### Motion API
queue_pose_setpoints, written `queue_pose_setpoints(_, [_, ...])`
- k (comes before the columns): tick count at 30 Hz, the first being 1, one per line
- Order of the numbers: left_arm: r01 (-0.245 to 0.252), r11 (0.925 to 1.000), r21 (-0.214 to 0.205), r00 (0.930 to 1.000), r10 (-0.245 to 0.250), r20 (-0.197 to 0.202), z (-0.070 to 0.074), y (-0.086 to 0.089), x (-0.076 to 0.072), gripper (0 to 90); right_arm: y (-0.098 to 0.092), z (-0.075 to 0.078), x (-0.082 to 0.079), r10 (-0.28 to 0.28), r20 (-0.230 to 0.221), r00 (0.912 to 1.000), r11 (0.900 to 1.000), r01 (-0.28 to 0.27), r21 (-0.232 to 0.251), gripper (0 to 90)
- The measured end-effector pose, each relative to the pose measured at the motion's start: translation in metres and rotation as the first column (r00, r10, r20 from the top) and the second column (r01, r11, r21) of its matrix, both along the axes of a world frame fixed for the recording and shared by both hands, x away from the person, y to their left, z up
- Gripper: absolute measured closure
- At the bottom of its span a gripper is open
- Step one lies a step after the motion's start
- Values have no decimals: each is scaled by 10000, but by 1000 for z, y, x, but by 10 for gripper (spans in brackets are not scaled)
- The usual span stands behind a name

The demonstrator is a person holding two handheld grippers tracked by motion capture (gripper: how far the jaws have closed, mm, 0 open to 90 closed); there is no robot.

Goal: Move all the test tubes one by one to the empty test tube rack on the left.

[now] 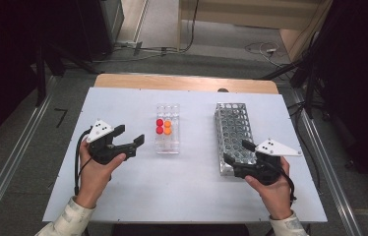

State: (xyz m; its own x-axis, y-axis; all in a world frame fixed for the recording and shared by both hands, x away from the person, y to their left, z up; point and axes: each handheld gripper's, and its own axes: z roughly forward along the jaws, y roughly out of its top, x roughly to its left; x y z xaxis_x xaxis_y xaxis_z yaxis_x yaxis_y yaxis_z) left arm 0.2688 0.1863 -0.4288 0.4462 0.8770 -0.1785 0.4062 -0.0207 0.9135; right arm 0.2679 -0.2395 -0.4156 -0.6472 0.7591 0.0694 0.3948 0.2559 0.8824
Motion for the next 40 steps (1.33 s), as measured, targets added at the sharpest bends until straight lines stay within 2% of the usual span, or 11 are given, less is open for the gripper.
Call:
queue_pose_setpoints(11, [-174, 9998, 37, 9998, 174, -63, -4, 9, -5, 205, -29, 2, -7, -583, 107, 9982, 9981, 581, 198, 169])
queue_pose_setpoints(20, [-477, 9989, -37, 9989, 477, -20, -10, 22, -12, 206, -65, -2, -10, -1545, 61, 9880, 9877, 1543, 263, 170])
queue_pose_setpoints(26, [-748, 9972, 53, 9971, 749, -149, -19, 32, -17, 205, -89, -9, -10, -2289, -62, 9734, 9731, 2289, 268, 172])
queue_pose_setpoints(33, [-975, 9952, 71, 9949, 977, -262, -29, 37, -19, 205, -105, -22, -7, -2930, -243, 9558, 9561, 2931, 37, 171])
queue_pose_setpoints(36, [-1244, 9919, 245, 9921, 1247, -108, -35, 39, -20, 205, -111, -29, -5, -3212, -391, 9462, 9469, 3214, -8, 169])
queue_pose_setpoints(40, [-1575, 9863, 492, 9875, 1572, 103, -42, 41, -20, 204, -118, -38, -3, -3665, -591, 9286, 9303, 3667, -74, 169])
